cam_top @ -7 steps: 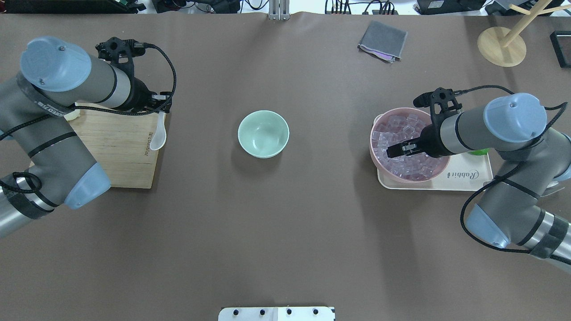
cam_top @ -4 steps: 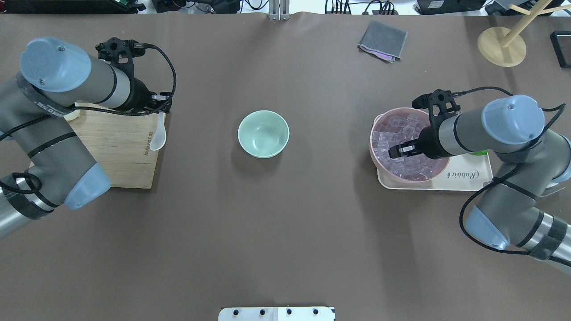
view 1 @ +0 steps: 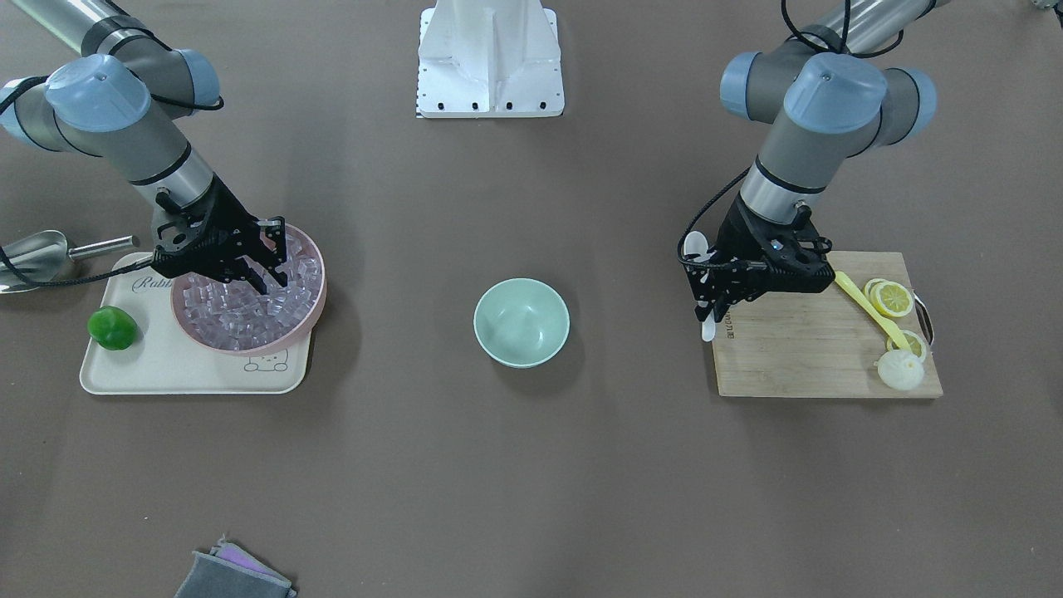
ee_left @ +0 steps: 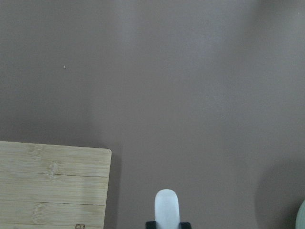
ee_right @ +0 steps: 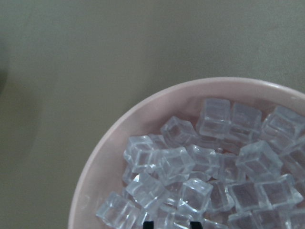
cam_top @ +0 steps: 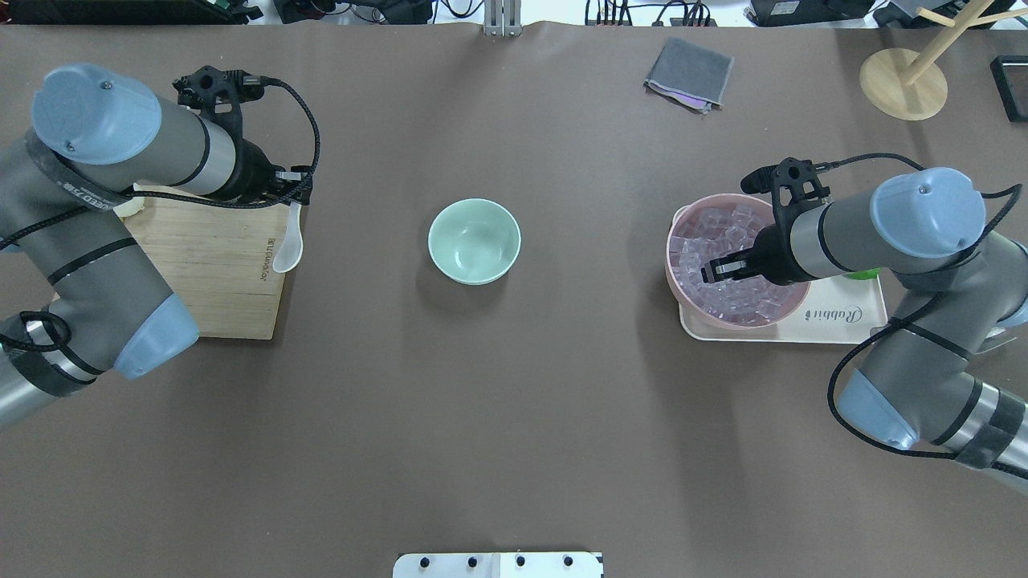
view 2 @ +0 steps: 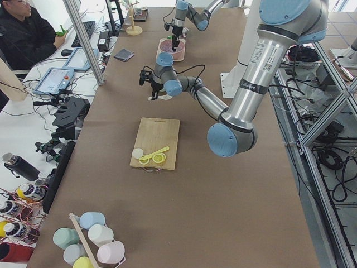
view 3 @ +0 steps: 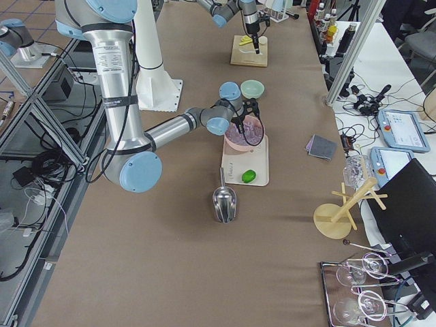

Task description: Put spoon and ice into bowl

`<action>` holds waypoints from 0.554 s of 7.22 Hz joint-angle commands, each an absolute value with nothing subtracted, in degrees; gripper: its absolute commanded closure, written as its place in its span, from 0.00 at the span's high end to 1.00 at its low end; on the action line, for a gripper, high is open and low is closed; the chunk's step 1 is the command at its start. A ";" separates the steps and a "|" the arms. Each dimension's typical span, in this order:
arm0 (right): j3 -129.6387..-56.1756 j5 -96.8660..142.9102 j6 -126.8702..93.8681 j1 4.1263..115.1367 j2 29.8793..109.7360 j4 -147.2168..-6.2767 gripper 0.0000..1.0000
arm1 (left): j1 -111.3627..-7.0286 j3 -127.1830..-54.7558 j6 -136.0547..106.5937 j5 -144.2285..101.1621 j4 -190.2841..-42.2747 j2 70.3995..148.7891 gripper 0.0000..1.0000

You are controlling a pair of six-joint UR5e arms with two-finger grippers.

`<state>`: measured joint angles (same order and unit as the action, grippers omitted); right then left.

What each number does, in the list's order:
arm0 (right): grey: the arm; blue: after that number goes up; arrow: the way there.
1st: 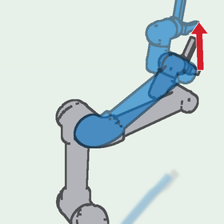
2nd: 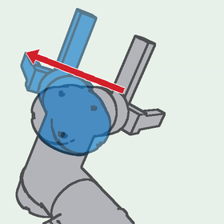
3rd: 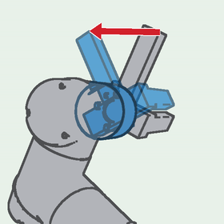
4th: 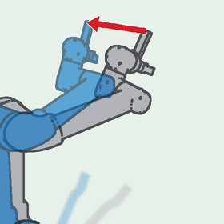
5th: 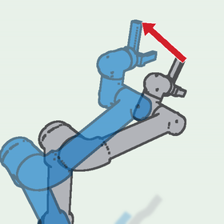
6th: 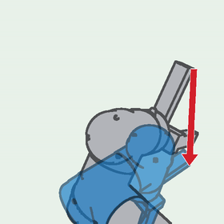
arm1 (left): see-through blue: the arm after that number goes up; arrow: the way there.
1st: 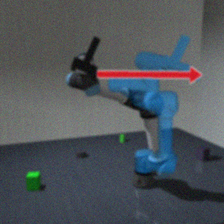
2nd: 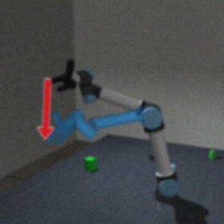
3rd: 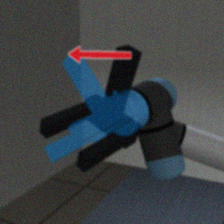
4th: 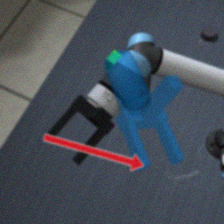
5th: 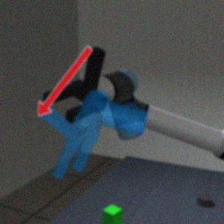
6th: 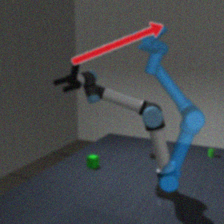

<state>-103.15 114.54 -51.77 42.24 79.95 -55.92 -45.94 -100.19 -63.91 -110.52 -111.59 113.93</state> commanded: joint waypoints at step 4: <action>-110.56 122.96 -54.03 48.78 72.09 -72.57 0.00 | -35.26 -87.86 -79.18 -101.47 -111.97 134.86 0.00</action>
